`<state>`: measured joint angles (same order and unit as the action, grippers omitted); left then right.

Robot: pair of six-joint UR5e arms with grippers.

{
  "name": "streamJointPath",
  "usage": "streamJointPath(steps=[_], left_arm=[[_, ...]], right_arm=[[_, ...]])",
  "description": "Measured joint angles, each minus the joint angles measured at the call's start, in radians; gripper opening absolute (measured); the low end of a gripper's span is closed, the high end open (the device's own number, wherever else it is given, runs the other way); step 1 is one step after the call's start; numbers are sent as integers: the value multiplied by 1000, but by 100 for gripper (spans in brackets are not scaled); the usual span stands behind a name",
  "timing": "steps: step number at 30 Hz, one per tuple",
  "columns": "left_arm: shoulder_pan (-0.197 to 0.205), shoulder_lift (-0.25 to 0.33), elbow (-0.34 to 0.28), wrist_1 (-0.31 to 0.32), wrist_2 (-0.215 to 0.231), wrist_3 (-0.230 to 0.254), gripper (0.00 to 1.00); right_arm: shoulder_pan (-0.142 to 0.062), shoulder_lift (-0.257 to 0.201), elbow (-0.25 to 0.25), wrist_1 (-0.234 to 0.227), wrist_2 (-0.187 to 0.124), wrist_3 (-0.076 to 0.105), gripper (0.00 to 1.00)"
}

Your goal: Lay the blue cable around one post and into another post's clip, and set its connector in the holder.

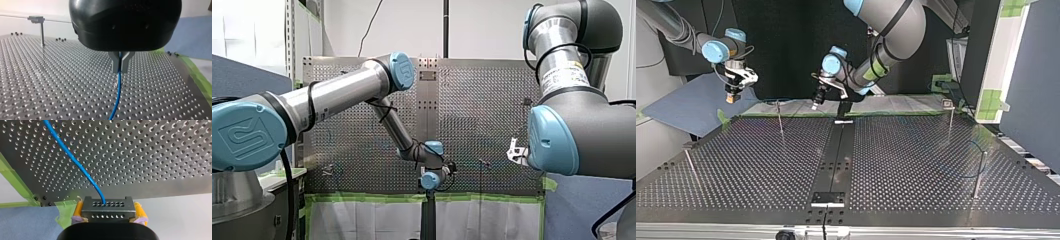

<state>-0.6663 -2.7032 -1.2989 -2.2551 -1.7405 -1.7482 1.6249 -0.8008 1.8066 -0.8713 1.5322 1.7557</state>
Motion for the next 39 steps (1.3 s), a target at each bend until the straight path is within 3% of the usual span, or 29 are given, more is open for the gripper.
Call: streamJointPath(steps=[32, 39], left_arm=[[13, -7, 15, -5, 11, -16, 1], [14, -7, 20, -5, 38, -17, 1]], right_arm=[[-1, 27, -40, 20, -1, -1, 0], [-1, 28, -44, 13, 0, -2, 0]])
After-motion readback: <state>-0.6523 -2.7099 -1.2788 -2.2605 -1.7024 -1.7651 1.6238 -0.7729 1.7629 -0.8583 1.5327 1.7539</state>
